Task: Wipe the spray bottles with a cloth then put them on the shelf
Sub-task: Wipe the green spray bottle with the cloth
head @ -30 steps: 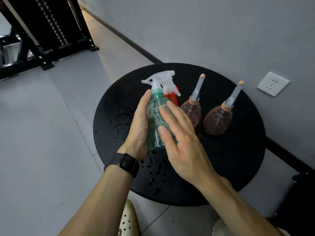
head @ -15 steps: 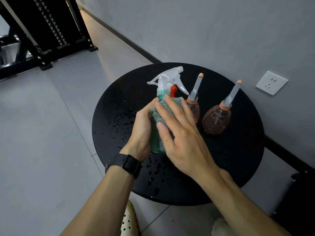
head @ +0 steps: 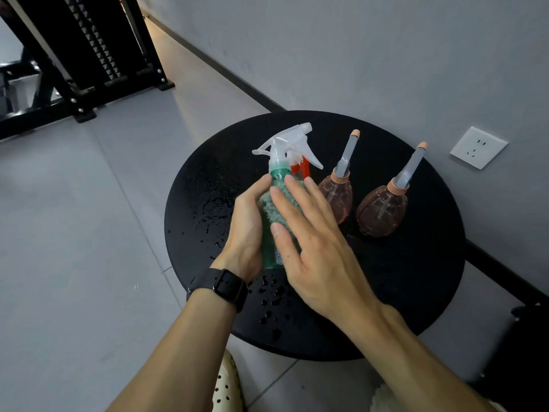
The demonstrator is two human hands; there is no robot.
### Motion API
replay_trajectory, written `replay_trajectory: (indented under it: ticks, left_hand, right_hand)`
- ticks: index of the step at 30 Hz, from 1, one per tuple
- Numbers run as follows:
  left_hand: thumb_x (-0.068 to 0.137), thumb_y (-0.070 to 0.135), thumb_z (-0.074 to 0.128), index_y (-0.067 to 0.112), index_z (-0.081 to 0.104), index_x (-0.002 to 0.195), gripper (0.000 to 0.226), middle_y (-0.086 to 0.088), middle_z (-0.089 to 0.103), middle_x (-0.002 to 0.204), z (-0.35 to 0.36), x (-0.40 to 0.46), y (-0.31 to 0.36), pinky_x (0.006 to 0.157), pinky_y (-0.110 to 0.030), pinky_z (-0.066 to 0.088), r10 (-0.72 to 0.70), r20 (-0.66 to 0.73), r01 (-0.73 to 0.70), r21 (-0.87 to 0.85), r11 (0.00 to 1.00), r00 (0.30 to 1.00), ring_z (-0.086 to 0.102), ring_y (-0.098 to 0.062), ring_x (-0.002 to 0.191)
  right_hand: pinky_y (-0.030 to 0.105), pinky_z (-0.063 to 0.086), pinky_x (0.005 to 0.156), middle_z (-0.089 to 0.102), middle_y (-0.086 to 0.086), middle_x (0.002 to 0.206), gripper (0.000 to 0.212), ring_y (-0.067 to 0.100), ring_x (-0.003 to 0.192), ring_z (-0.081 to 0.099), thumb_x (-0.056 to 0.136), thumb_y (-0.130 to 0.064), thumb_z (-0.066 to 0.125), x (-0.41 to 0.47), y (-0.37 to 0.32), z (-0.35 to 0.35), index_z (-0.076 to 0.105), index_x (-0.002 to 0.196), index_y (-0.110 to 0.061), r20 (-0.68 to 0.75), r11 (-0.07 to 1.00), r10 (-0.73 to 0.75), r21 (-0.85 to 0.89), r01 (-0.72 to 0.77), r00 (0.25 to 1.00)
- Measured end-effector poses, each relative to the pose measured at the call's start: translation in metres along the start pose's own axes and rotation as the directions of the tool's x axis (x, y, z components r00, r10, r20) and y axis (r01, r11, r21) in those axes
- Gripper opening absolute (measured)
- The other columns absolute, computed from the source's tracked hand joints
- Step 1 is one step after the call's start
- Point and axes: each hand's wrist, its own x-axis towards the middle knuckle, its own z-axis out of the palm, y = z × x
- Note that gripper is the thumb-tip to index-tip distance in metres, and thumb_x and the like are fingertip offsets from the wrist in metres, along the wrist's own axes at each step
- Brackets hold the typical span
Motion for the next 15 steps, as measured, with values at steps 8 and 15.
replay_trajectory:
  ticks: [8, 15]
  left_hand:
    - [0.1, 0.039, 0.047, 0.006, 0.076, 0.091, 0.045, -0.014, 0.073, 0.09, -0.002, 0.001, 0.002, 0.069, -0.03, 0.06, 0.024, -0.025, -0.025, -0.04, 0.999, 0.999, 0.07, -0.023, 0.076]
    - [0.099, 0.04, 0.047, 0.007, 0.076, 0.093, 0.044, -0.012, 0.072, 0.091, -0.001, 0.002, -0.003, 0.082, -0.034, 0.055, 0.016, 0.022, -0.015, -0.03, 0.999, 1.0, 0.069, -0.024, 0.081]
  right_hand:
    - [0.044, 0.031, 0.116, 0.029, 0.003, 0.158, 0.047, 0.019, 0.15, 0.012, 0.103, -0.03, 0.036, -0.02, -0.002, 0.005, 0.038, 0.147, -0.014, -0.043, 0.998, -0.05, -0.031, 0.049, 0.998]
    - [0.045, 0.026, 0.118, 0.03, 0.003, 0.158, 0.046, 0.018, 0.15, 0.011, 0.102, -0.028, 0.036, -0.01, 0.0, 0.002, 0.041, 0.146, -0.012, -0.067, 0.998, -0.061, 0.003, 0.061, 0.996]
